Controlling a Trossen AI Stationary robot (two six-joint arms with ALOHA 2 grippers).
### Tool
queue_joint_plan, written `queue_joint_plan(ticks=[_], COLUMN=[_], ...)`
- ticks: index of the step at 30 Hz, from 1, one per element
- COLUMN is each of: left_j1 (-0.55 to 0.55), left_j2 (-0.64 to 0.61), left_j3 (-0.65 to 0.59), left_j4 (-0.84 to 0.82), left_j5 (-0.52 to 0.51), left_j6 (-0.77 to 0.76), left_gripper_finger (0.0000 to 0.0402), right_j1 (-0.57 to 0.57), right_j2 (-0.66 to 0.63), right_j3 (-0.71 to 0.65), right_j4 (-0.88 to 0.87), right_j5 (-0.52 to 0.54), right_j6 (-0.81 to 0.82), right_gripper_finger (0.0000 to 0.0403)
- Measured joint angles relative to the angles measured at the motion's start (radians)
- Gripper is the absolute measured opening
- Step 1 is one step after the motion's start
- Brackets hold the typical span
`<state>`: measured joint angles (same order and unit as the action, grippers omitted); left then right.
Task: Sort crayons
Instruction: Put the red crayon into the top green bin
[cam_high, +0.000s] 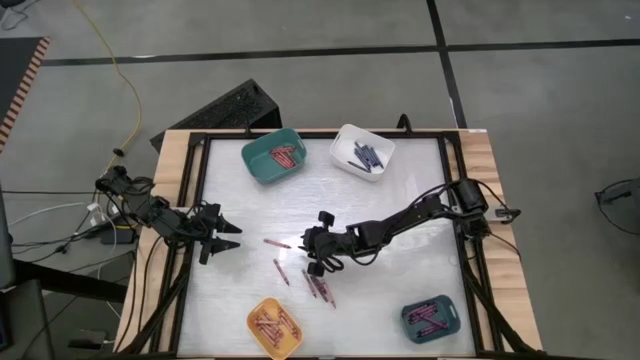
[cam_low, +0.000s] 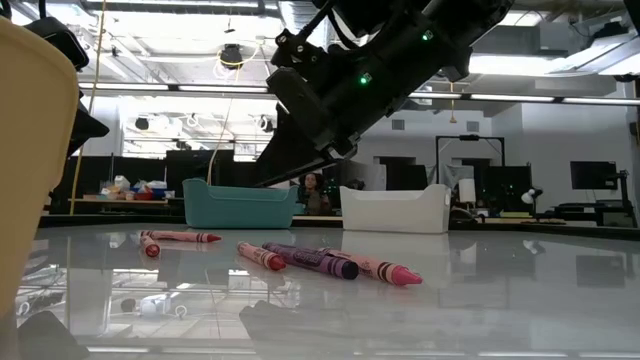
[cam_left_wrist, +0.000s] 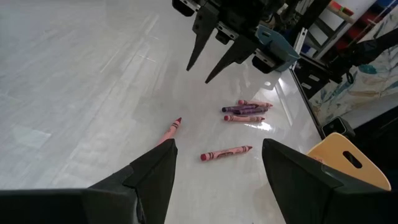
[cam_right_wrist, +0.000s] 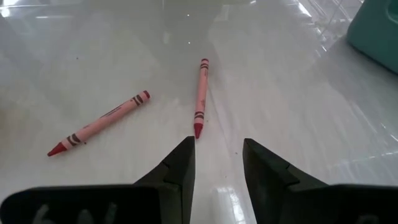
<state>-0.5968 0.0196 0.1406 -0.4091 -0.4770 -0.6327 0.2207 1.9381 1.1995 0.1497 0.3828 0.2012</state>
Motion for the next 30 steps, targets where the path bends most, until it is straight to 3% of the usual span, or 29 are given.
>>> queue_joint_plan(ticks=[16, 30], left_j1=[0.0, 0.0], left_j2=[0.0, 0.0], left_j3=[0.0, 0.0], left_j4=[0.0, 0.0], left_j5=[0.0, 0.0], left_j6=[0.0, 0.0], left_gripper_finger=[0.0228, 0.0228], right_j1=[0.011, -0.014], right_j2=[0.0, -0.001], right_j3=[0.038, 0.152], right_j4=[-0.043, -0.169], right_j5=[-0.041, 0.016], right_j6=[-0.041, -0.078], right_gripper_finger=[0.013, 0.013])
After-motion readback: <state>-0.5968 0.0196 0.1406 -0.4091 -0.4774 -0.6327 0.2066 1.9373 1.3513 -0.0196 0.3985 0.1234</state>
